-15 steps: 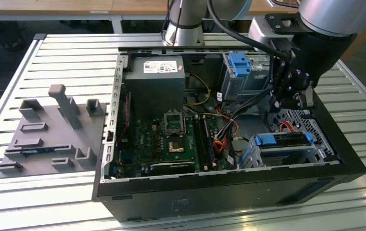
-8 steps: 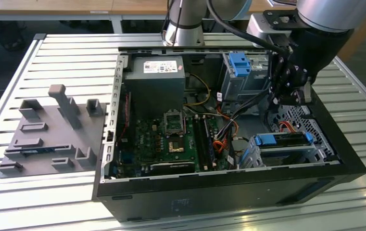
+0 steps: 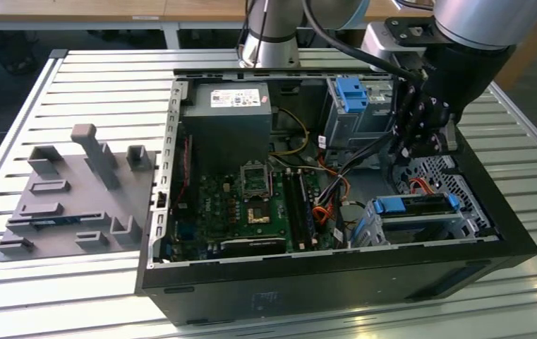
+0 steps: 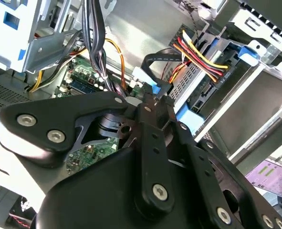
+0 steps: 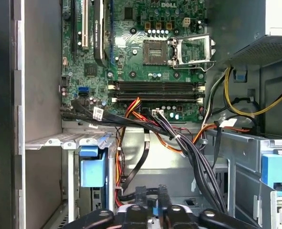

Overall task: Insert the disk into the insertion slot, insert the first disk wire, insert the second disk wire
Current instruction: 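Insert the second disk wire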

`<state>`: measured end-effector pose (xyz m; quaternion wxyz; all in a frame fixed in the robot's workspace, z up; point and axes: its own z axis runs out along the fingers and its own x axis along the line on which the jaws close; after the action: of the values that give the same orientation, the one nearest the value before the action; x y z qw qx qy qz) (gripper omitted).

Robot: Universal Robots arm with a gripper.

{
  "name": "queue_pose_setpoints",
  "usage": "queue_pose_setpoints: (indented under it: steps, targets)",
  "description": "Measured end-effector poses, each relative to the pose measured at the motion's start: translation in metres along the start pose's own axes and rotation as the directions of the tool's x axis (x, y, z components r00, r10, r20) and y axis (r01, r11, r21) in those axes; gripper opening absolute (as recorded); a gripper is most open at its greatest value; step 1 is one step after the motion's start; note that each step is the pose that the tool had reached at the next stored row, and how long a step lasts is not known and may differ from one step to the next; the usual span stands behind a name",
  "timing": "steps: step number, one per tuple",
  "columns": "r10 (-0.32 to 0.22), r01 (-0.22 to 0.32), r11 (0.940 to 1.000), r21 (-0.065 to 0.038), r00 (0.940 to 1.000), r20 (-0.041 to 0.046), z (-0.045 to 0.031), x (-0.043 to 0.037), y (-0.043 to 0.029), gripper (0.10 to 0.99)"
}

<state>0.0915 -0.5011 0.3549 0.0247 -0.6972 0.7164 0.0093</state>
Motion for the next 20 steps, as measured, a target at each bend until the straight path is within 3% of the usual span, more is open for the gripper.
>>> queue_pose_setpoints:
  steps: [1, 3, 13, 20]
  targets:
    - [0.0, 0.0, 1.0, 0.0, 1.0, -0.0019, 0.0004, -0.0004, -0.0003, 0.247]
    - [0.001, -0.001, 1.0, 0.0, 1.0, -0.0097, 0.0016, -0.0011, -0.0006, 0.247]
    - [0.005, -0.004, 1.0, 0.007, 0.9951, -0.0986, 0.0061, -0.0048, -0.0011, 0.247]
    - [0.007, -0.006, 0.9999, 0.01, 0.9927, -0.1202, 0.0099, -0.005, -0.003, 0.247]
